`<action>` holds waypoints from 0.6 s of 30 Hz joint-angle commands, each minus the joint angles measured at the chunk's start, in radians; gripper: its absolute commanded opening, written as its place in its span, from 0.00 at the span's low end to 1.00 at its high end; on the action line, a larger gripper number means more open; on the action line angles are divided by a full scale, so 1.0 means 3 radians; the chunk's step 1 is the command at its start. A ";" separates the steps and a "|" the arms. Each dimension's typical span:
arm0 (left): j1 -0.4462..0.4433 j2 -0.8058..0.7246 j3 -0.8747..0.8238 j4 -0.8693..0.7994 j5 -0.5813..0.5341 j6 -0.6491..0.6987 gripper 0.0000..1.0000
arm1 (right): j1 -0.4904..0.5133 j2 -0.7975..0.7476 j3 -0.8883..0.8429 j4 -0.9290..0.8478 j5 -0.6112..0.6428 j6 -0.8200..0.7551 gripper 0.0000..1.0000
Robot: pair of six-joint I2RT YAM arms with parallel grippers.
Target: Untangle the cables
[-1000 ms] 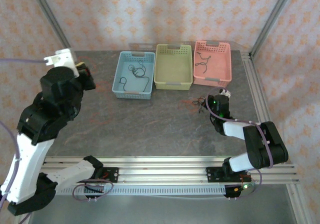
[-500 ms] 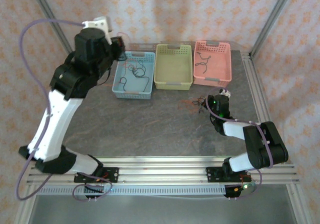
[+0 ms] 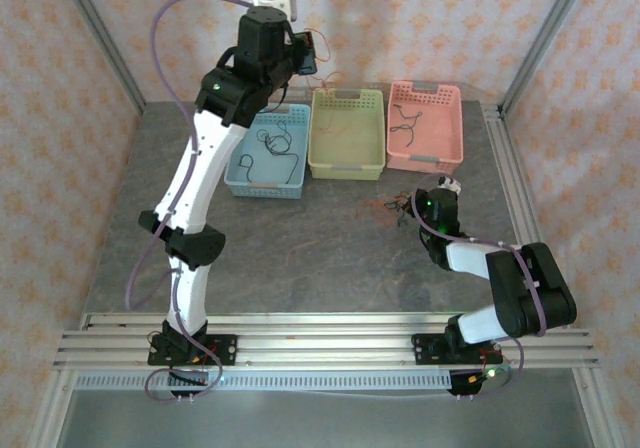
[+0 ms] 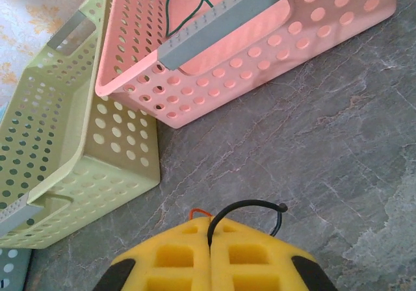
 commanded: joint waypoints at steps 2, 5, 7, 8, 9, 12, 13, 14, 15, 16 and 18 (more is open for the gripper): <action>0.0070 0.0258 0.0104 0.0423 0.0257 -0.0114 0.00 | -0.0003 0.0031 0.0082 0.0004 -0.0017 0.0026 0.00; 0.0076 0.0531 0.0105 0.0544 0.0423 -0.0169 0.00 | -0.0004 0.0038 0.0089 0.0002 -0.0029 0.0025 0.00; 0.0075 0.0745 0.0105 0.0540 0.0484 -0.0206 0.00 | -0.0003 0.0047 0.0092 0.0003 -0.0033 0.0026 0.00; 0.0078 0.0852 0.0105 0.0533 0.0484 -0.0207 0.00 | -0.0006 0.0047 0.0094 0.0003 -0.0037 0.0028 0.00; 0.0079 0.0967 0.0105 0.0507 0.0460 -0.0216 0.00 | -0.0003 0.0052 0.0094 0.0003 -0.0039 0.0026 0.00; 0.0081 0.1278 0.0104 0.0474 0.0547 -0.0250 0.00 | -0.0005 0.0053 0.0094 0.0004 -0.0041 0.0027 0.00; 0.0076 0.1370 0.0107 0.0472 0.0610 -0.0268 0.00 | -0.0004 0.0057 0.0099 0.0007 -0.0050 0.0025 0.00; 0.0077 0.1441 0.0105 0.0464 0.0658 -0.0284 0.00 | -0.0003 0.0056 0.0099 0.0003 -0.0054 0.0029 0.00; 0.0071 0.1504 0.0107 0.0448 0.0688 -0.0288 0.00 | -0.0003 0.0060 0.0104 0.0003 -0.0061 0.0028 0.00; 0.0066 0.1554 0.0105 0.0422 0.0709 -0.0285 0.00 | -0.0003 0.0060 0.0104 0.0004 -0.0059 0.0028 0.00; 0.0046 0.1599 0.0100 0.0363 0.0711 -0.0225 0.00 | -0.0003 0.0059 0.0104 0.0004 -0.0062 0.0027 0.00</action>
